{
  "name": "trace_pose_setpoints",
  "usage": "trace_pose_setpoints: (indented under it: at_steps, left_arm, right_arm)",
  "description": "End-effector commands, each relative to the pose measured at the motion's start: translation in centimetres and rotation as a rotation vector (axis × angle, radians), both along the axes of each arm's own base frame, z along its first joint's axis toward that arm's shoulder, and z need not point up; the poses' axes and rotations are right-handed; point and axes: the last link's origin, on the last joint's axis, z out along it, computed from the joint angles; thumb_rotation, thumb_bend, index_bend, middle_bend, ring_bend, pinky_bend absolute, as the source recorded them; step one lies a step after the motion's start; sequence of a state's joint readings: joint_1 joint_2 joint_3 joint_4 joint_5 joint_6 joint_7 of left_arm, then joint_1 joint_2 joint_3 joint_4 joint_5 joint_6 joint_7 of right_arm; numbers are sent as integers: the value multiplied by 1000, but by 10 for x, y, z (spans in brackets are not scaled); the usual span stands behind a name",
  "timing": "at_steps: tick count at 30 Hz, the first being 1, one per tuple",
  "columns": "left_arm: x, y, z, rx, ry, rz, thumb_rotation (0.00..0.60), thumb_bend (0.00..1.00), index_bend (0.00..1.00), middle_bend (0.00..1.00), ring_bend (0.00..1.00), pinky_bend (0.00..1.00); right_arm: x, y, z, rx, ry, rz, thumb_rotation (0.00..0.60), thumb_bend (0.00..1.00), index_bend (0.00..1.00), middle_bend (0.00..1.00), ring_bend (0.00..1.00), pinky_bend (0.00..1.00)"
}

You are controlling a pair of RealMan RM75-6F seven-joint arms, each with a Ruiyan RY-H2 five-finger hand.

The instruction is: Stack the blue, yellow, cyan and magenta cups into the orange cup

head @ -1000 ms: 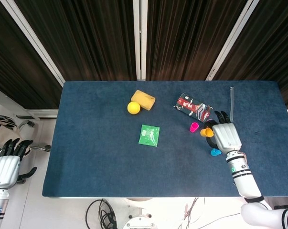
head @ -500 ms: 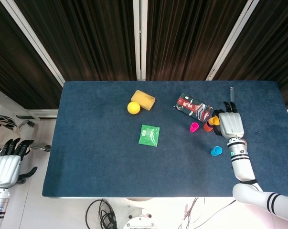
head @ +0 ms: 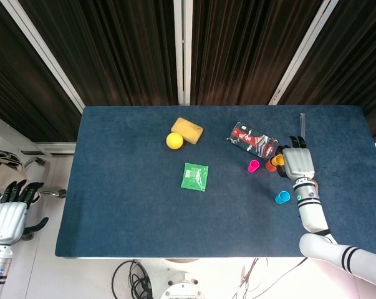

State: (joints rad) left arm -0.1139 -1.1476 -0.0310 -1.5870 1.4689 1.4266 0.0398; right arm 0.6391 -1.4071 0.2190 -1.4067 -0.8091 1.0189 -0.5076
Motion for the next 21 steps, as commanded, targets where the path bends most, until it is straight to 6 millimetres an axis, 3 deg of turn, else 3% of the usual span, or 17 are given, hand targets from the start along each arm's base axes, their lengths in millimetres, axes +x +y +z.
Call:
trace_pose_setpoints:
  at_steps: [1, 3, 6, 11, 16, 21]
  left_arm:
    - [0, 0, 0, 0, -1, 1, 600, 188, 146, 137, 34, 0]
    - [0, -1, 0, 0, -1, 1, 600, 188, 146, 137, 34, 0]
    - [0, -1, 0, -1, -4, 0, 600, 189, 146, 137, 34, 0]
    - [6, 2, 2, -3, 2, -20, 600, 189, 146, 137, 34, 0]
    - [12, 1, 2, -6, 2, -36, 600, 188, 146, 137, 34, 0]
    - [14, -1, -3, -11, -1, -33, 600, 188, 147, 137, 34, 0]
  right_arm:
    - [-2, 1, -1, 23, 10, -14, 600, 312, 311, 295, 40, 0]
    - [-2, 1, 0, 35, 3, -23, 600, 290, 131, 160, 4, 0]
    - [3, 1, 4, 23, -50, -17, 600, 270, 7, 52, 0, 0]
    - [13, 17, 28, -21, -106, 62, 600, 262, 0, 45, 0, 0]
    - [18, 55, 50, 2, -162, 125, 600, 247, 20, 103, 0, 0]
    - [5, 89, 60, 142, -140, 103, 600, 232, 53, 144, 0, 0]
